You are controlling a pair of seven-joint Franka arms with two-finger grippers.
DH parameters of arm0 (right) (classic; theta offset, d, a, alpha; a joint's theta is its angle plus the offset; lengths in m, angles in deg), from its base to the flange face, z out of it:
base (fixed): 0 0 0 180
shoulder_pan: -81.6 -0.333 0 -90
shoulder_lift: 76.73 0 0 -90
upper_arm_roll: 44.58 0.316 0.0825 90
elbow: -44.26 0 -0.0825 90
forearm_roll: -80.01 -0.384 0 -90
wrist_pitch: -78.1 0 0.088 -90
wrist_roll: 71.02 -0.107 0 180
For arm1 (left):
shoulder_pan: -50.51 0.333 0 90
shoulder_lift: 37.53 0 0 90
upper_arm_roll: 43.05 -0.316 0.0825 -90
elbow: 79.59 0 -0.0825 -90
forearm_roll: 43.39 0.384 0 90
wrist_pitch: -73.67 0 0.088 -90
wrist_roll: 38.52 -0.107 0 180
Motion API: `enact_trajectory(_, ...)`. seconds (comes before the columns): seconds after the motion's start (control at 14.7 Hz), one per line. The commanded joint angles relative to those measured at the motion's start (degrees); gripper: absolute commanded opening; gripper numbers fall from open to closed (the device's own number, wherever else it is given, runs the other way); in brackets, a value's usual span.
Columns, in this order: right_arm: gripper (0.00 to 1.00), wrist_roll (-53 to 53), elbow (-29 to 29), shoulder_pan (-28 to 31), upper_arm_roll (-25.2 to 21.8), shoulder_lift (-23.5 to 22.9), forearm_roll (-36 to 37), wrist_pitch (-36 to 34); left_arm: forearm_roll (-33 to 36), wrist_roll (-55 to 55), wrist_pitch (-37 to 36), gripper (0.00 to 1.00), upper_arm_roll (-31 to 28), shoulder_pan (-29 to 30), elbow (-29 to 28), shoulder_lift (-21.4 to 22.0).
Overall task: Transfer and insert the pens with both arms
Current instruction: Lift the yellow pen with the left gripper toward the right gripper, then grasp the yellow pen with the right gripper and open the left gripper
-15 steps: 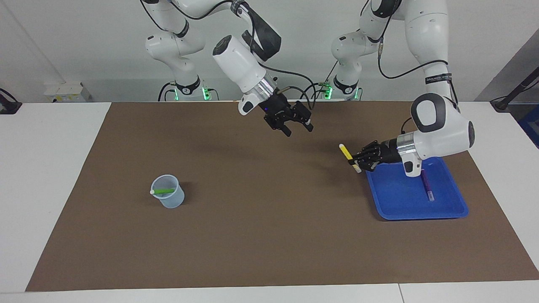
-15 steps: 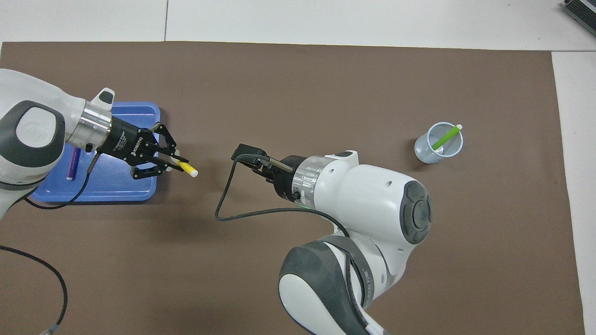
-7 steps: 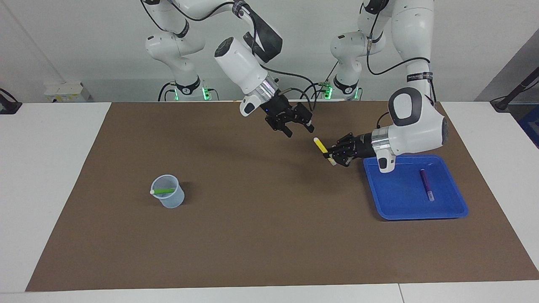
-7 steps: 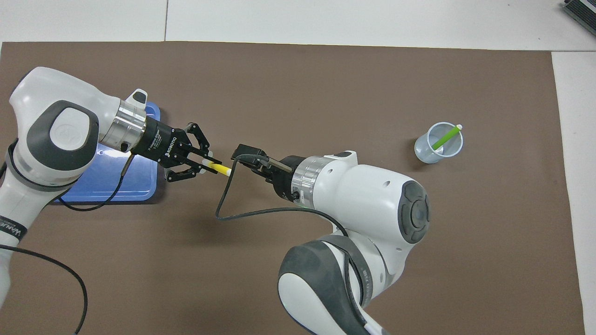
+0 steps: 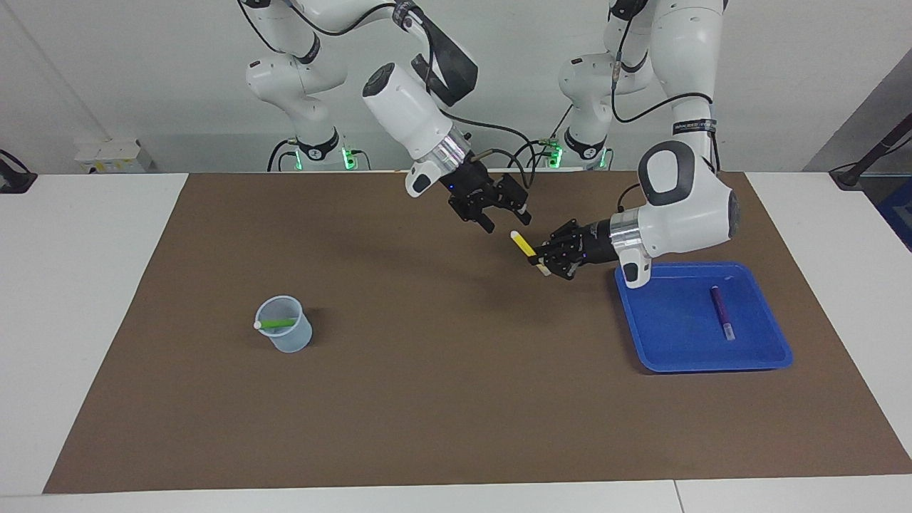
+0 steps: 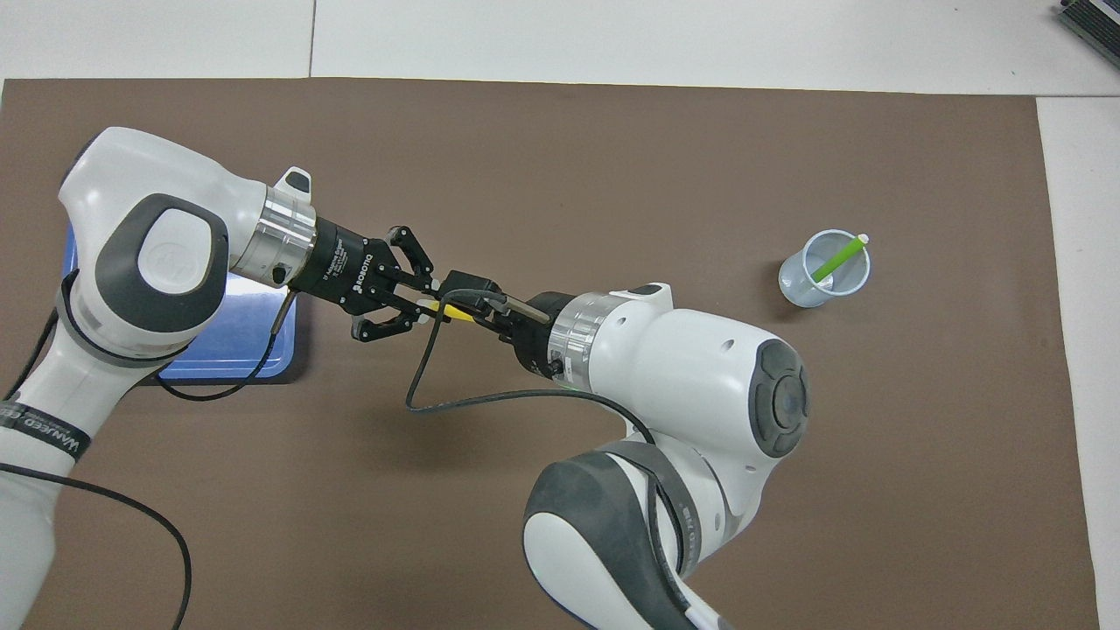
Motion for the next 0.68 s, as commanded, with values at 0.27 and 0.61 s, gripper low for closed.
enact_trajectory(0.27,0.96,0.46,-0.13,0.67,0.22,0.03,-0.87,0.70,-2.98,1.42,0.73,0.00,-0.90,-1.46,-2.06,2.48)
enact_trajectory(0.61,0.91,2.49,-0.13,1.20,0.22,0.03,-0.87,0.18,-2.98,1.42,0.64,0.00,-0.99,-1.54,-2.15,3.18)
